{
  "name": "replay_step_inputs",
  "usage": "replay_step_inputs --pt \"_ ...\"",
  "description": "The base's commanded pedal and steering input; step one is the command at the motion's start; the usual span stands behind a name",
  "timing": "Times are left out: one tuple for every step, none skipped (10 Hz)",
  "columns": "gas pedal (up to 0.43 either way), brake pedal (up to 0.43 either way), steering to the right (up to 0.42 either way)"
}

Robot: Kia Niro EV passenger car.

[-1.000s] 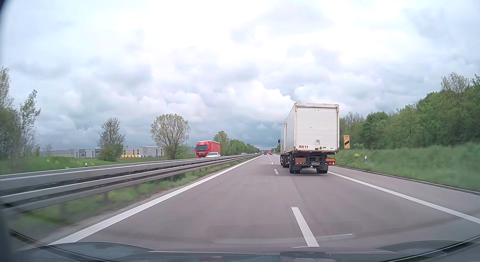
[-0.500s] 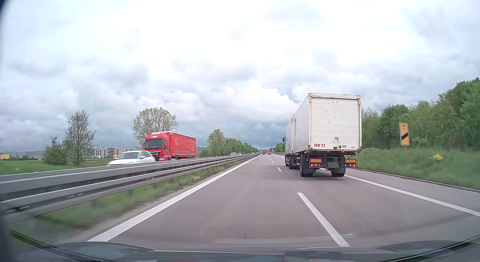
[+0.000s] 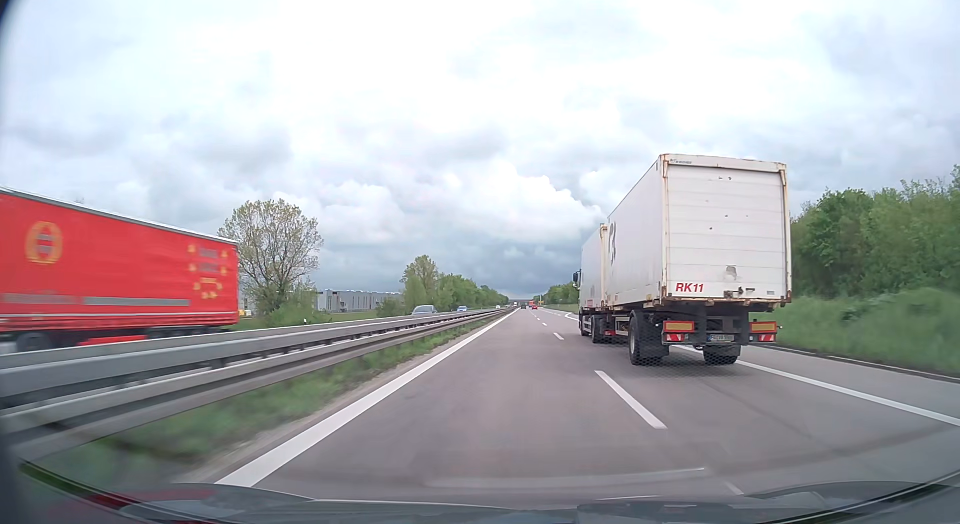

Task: Follow the waypoints while adhering to traffic rules and regulations

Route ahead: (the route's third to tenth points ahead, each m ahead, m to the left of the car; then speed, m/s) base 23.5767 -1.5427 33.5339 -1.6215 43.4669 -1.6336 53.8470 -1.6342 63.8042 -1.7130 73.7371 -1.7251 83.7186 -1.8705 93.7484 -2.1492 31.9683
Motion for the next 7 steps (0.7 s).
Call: replay_step_inputs --pt "0.681 0.012 0.003" --pt "0.681 0.012 0.003" --pt "0.681 0.012 0.003" --pt "0.681 0.012 0.003" --pt "0.681 0.012 0.003" --pt "0.681 0.012 0.003" --pt "0.681 0.012 0.003"
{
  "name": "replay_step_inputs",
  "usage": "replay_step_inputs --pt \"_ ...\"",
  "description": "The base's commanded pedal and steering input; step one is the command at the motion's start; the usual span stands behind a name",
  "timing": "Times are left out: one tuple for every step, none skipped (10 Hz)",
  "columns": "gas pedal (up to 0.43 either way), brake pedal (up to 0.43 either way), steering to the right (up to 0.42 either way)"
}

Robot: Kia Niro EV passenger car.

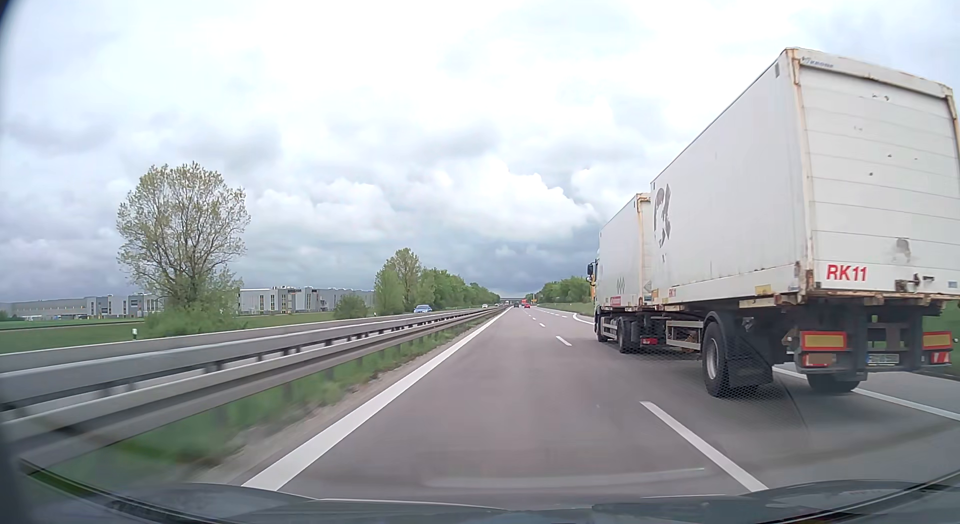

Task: Follow the waypoints while adhering to traffic rules and regulations

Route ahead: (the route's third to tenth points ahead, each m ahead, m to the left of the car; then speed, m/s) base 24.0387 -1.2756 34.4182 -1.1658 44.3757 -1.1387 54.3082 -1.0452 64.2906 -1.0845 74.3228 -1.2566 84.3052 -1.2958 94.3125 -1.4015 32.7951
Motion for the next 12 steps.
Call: replay_step_inputs --pt "0.681 0.012 0.000" --pt "0.681 0.012 -0.001" --pt "0.681 0.012 -0.002" --pt "0.681 0.012 -0.003" --pt "0.681 0.012 -0.003" --pt "0.681 0.012 -0.003" --pt "0.681 0.012 -0.003" --pt "0.681 0.012 -0.003" --pt "0.681 0.012 -0.003" --pt "0.681 0.012 -0.002" --pt "0.681 0.012 -0.002" --pt "0.681 0.012 -0.002"
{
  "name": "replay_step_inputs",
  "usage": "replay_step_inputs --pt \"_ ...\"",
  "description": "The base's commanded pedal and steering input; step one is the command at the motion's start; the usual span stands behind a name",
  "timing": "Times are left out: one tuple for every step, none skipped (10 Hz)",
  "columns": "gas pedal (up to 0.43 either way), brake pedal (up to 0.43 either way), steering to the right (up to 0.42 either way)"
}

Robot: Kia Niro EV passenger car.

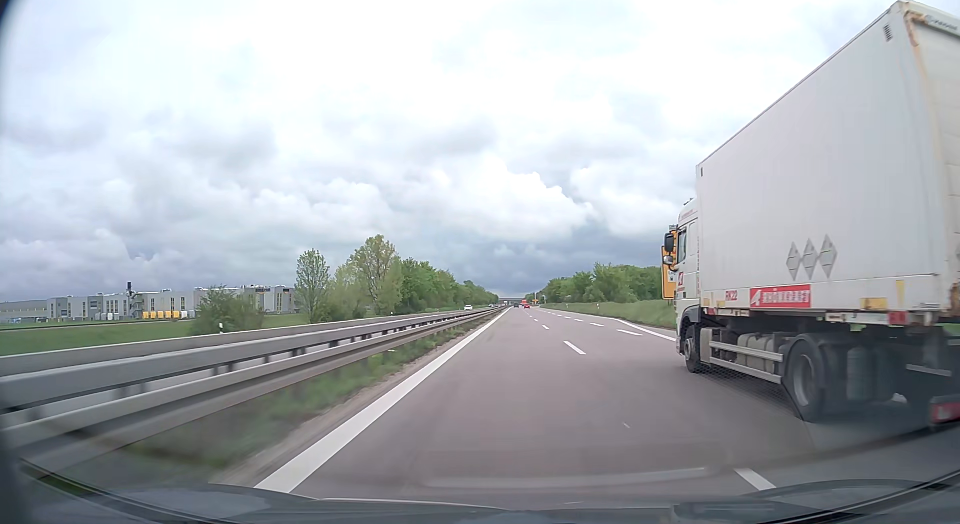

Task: Follow the waypoints while adhering to traffic rules and regulations

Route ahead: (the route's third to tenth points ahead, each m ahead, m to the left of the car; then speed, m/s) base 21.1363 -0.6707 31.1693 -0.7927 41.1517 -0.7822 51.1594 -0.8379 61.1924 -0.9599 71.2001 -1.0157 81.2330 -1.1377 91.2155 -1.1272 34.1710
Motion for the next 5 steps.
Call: replay_step_inputs --pt "0.681 0.012 -0.002" --pt "0.681 0.012 -0.002" --pt "0.681 0.012 -0.001" --pt "0.681 0.012 -0.001" --pt "0.681 0.012 0.000"
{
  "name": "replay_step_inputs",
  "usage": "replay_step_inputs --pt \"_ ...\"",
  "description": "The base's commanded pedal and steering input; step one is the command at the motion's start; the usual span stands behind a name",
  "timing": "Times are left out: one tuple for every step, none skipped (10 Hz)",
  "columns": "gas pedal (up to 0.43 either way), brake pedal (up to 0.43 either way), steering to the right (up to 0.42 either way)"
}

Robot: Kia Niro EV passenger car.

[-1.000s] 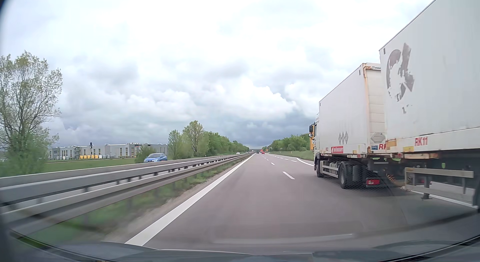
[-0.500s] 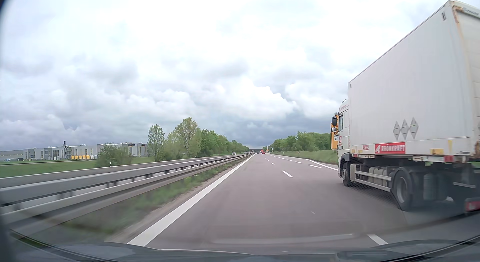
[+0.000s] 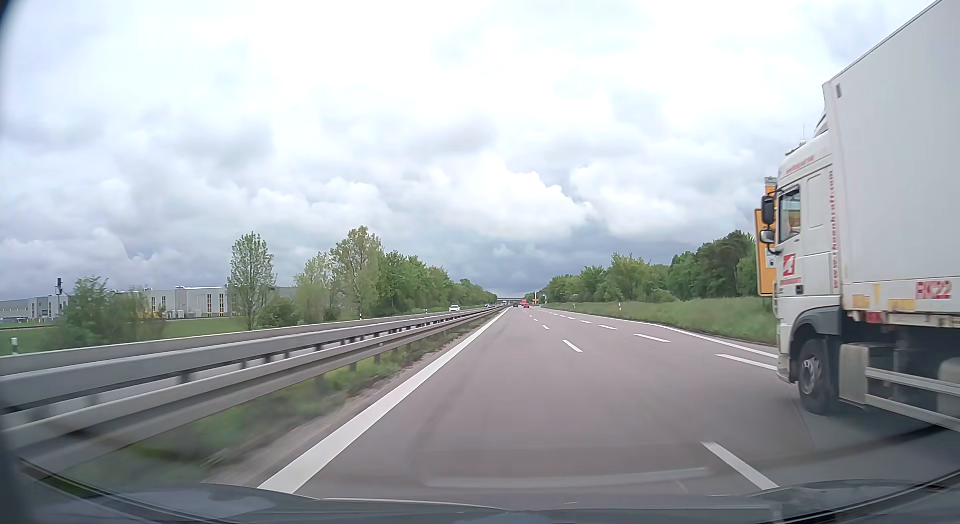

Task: Follow the waypoints while adhering to traffic rules and regulations

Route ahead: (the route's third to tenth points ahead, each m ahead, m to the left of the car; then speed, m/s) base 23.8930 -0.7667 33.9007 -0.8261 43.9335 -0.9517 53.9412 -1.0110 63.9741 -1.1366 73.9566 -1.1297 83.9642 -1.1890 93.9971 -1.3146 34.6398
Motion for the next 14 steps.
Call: replay_step_inputs --pt "0.681 0.012 -0.001" --pt "0.681 0.012 0.000" --pt "0.681 0.012 -0.001" --pt "0.681 0.012 0.000" --pt "0.681 0.012 -0.001" --pt "0.681 0.012 0.000" --pt "0.681 0.012 0.000" --pt "0.681 0.012 0.000" --pt "0.681 0.012 0.000" --pt "0.681 0.012 0.000" --pt "0.681 0.012 0.001" --pt "0.681 0.012 0.001" --pt "0.681 0.012 0.001" --pt "0.681 0.012 0.001"
